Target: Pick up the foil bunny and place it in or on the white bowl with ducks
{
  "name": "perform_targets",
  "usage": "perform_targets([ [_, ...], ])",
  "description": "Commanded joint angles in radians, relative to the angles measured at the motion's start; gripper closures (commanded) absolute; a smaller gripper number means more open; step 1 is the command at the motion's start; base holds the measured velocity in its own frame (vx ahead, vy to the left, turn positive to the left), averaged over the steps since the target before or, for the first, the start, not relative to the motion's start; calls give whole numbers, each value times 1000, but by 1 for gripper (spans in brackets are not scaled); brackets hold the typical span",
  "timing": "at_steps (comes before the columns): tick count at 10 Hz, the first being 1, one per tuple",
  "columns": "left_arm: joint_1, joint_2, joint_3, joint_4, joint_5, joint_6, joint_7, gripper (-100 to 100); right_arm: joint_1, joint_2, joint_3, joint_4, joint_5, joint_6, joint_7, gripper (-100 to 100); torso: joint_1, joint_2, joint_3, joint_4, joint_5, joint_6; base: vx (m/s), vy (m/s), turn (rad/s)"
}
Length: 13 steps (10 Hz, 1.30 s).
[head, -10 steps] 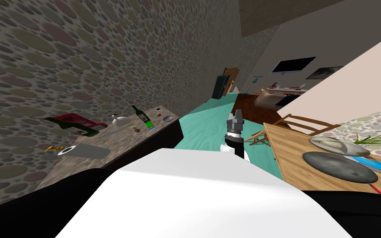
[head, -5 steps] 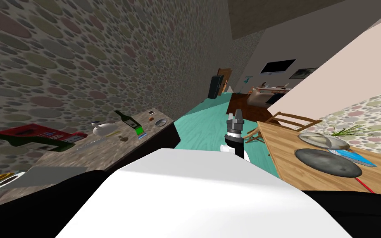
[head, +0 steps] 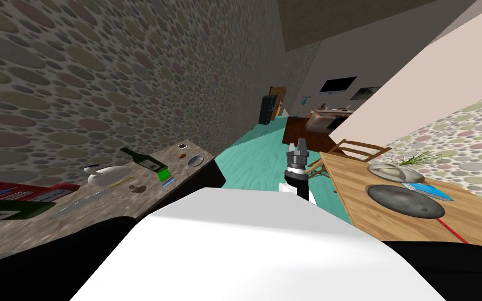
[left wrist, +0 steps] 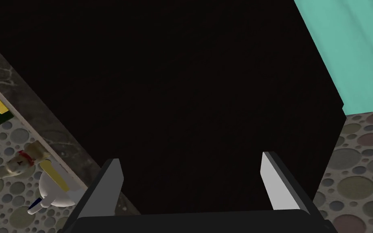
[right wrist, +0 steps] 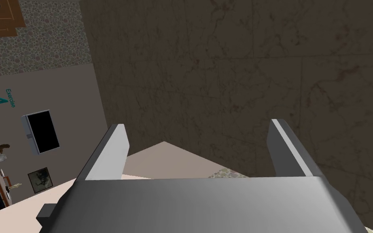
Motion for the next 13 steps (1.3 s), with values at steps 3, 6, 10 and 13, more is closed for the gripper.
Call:
perform_targets([
  [3, 72, 75, -30, 72, 48, -3, 23, -100, 0, 0, 0, 0, 0, 0, 0, 0, 0, -1, 0, 0, 0, 0, 131, -8, -173],
  [6, 125, 130, -56, 127, 80, 1, 38, -100, 0, 0, 0, 0, 0, 0, 0, 0, 2, -3, -2, -1, 0, 1, 173, 15, -197],
  [10, 185, 197, -92, 186, 105, 3, 56, -100, 0, 0, 0, 0, 0, 0, 0, 0, 6, -3, -2, -1, 1, 1, 159, 95, -175],
  [13, 221, 251, -122, 220, 107, 3, 70, -100, 0, 0, 0, 0, 0, 0, 0, 0, 10, -5, -3, -1, 3, 0, 162, 164, -176],
])
